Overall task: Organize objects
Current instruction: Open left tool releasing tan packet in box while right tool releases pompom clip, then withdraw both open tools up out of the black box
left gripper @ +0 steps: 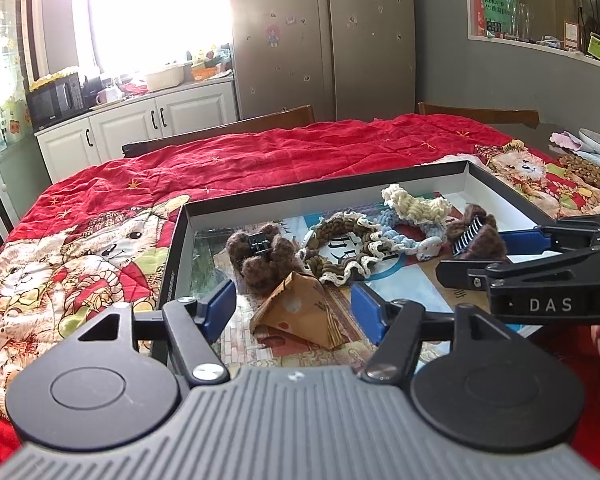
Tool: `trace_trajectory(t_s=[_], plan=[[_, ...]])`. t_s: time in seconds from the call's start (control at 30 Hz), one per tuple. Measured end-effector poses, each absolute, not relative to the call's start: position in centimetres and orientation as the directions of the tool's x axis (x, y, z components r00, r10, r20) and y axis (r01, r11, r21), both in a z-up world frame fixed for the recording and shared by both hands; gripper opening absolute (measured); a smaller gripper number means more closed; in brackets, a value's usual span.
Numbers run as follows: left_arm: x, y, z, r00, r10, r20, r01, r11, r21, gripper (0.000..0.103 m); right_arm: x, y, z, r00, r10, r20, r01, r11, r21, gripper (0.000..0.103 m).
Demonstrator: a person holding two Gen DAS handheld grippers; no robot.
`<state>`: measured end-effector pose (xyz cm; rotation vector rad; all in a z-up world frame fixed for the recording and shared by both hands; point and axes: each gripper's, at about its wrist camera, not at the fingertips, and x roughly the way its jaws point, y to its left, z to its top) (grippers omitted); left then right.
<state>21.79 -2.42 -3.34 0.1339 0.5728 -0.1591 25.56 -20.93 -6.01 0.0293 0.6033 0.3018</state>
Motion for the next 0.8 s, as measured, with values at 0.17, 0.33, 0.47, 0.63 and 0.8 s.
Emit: trace_trajectory(t_s=[0.17, 0.33, 0.47, 0.63, 0.8], plan=[[21.5, -2.3, -3.1, 0.832, -0.111, -0.543, 0.183, 0.98, 0.08, 0.08, 25.3, -20.9, -5.8, 0.78, 0.289, -0.555, -0.275, 0.955, 0.112, 0.067], [21.3, -2.2, -2.9, 0.833, -0.112, -0.543, 0.181, 0.98, 0.077, 0.08, 24.9, -20.7, -5.5, 0.778, 0.294, -0.555, -0.282, 0.953, 0.109, 0.072], [21.2, -2.1, -2.8, 0.833, -0.113, -0.541, 0.181, 0.981, 0.075, 0.081, 24.6, -20.5, -5.3, 0.779, 0.296, -0.553, -0.289, 0.952, 0.102, 0.073], [20.9, -1.9, -2.4, 0.838, -0.11, -0.535, 0.177, 0.981, 0.074, 0.083, 24.4, -20.6, -4.9, 0.782, 0.292, -0.55, -0.287, 0.953, 0.098, 0.074], [20.7, -1.8, -2.1, 0.841, -0.11, -0.529, 0.172, 0.982, 0.071, 0.084, 24.1, -20.8, -4.6, 0.787, 0.288, -0.546, -0.28, 0.955, 0.1, 0.074]])
